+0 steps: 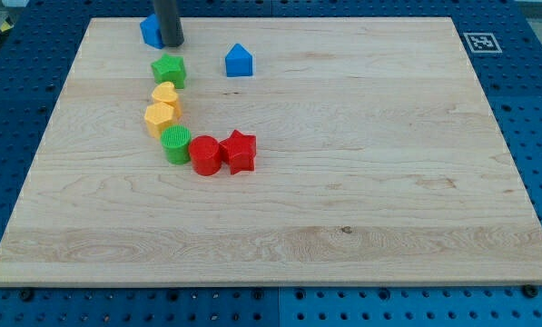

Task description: Push the blue triangle into the blue cube

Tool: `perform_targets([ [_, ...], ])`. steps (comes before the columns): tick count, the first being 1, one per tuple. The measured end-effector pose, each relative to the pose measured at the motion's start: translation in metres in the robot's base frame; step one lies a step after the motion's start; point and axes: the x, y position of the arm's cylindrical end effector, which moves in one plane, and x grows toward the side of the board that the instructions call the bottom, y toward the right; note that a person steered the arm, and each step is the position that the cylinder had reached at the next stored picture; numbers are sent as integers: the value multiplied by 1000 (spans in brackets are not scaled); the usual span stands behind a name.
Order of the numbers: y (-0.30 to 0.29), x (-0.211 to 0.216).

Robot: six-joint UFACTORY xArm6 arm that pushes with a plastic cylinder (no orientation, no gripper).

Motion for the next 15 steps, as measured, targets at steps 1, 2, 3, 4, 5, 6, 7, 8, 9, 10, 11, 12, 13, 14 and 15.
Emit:
perform_targets([
  [1, -6, -5],
  [2, -9, -15],
  [3, 4, -15],
  [4, 76, -17],
  [5, 145, -4],
  [6, 173, 51],
  [7, 142, 72],
  [8, 98, 71],
  [9, 71, 56],
  [10, 48, 26],
  [11, 31, 12],
  [12, 31, 7],
  [13, 45, -3],
  [14, 60, -12],
  [15, 61, -22],
])
